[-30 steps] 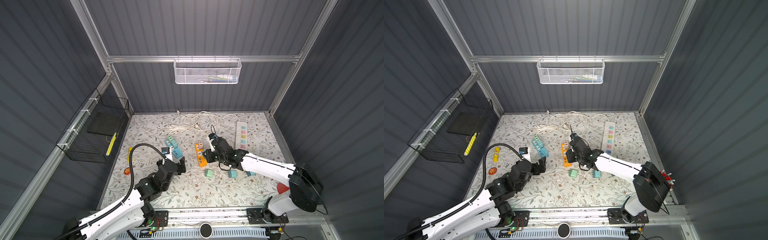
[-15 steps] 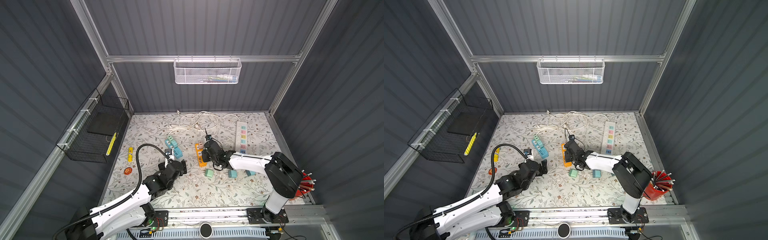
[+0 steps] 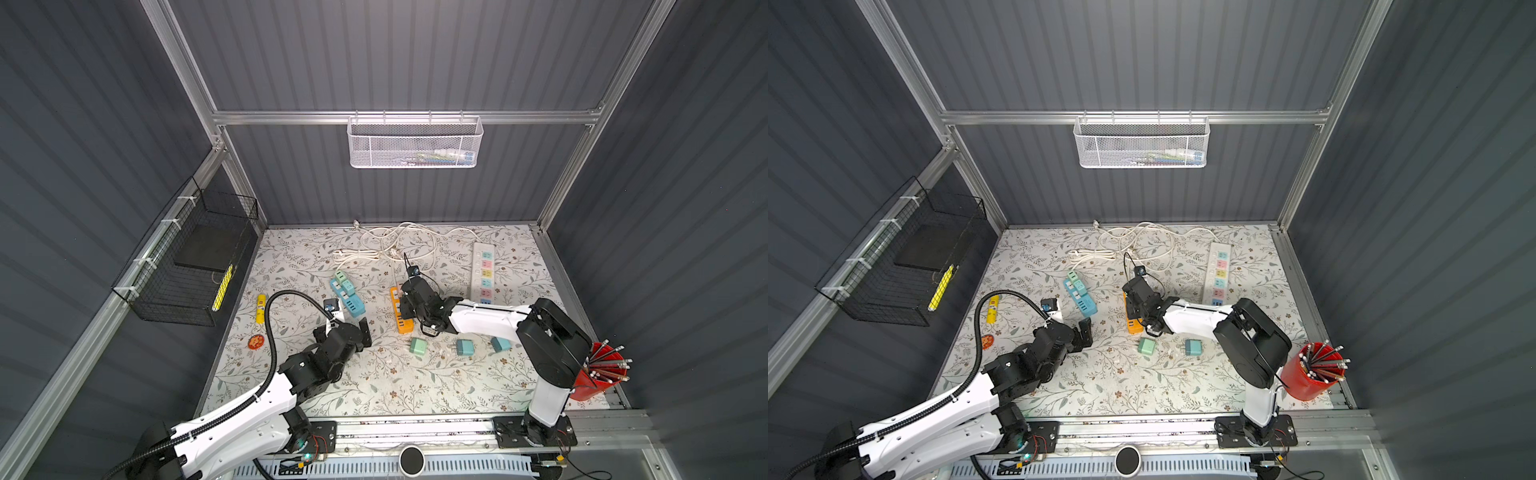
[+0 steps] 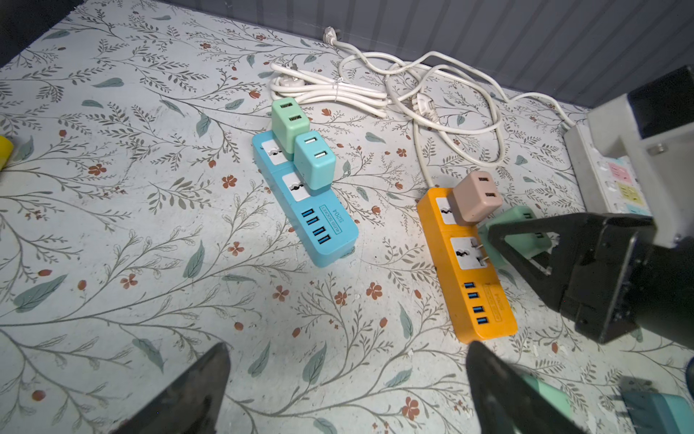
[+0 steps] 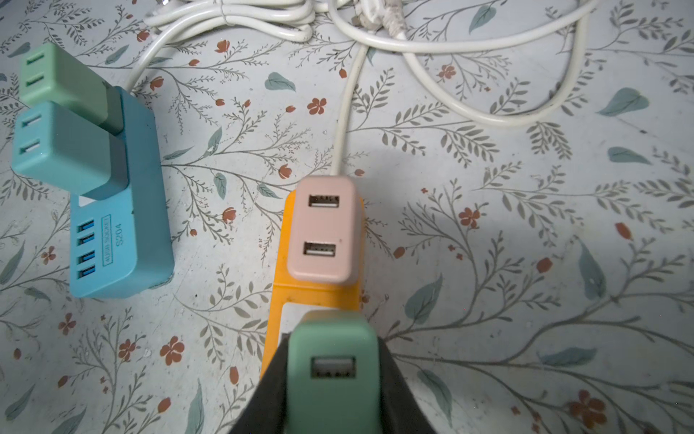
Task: Insert the plug
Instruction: 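Carry the green adapter over the orange strip with the right gripper while the left withdraws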
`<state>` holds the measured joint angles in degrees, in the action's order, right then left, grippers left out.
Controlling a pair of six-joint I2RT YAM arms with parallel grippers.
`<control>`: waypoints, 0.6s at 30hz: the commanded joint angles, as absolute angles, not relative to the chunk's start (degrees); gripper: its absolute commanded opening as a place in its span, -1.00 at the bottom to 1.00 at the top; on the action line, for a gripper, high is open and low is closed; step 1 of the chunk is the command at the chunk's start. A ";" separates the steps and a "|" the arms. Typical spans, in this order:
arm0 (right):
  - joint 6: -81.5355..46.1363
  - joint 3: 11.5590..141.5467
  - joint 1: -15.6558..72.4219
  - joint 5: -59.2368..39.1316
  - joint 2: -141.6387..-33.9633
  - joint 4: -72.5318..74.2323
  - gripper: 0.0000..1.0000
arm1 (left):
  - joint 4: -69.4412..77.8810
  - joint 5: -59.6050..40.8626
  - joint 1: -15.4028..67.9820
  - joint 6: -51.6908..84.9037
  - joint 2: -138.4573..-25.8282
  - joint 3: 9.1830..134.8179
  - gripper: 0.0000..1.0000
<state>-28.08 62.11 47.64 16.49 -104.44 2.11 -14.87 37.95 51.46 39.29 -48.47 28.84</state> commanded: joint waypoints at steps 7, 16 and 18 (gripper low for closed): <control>-30.13 62.30 47.87 16.02 -107.00 -0.07 -0.69 | -16.69 39.25 51.54 39.11 -48.71 29.51 0.96; -31.52 62.83 48.73 18.83 -108.39 -1.13 -0.69 | -17.78 39.55 51.57 38.98 -47.07 29.36 0.97; -31.33 63.75 49.41 20.81 -109.35 -2.50 -0.69 | -18.01 39.63 51.55 38.81 -46.48 29.15 0.97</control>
<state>-30.92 63.20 48.47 18.65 -106.94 2.02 -16.40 38.02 51.46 39.24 -47.75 28.84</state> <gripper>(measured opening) 0.295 0.983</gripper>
